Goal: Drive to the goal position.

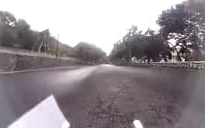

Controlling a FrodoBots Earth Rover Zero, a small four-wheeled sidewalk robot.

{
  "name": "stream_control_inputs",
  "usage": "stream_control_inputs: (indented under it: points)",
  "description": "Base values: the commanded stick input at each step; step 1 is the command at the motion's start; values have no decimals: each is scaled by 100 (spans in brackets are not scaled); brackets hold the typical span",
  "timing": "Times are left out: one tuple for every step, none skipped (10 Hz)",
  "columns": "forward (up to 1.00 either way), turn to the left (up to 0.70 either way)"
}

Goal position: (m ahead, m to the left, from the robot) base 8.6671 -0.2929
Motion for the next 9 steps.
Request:
stream_control_inputs:
  points:
    - [100,0]
    - [100,0]
    - [100,0]
    - [100,0]
    - [100,0]
    - [100,0]
    - [100,0]
    - [100,0]
    - [100,0]
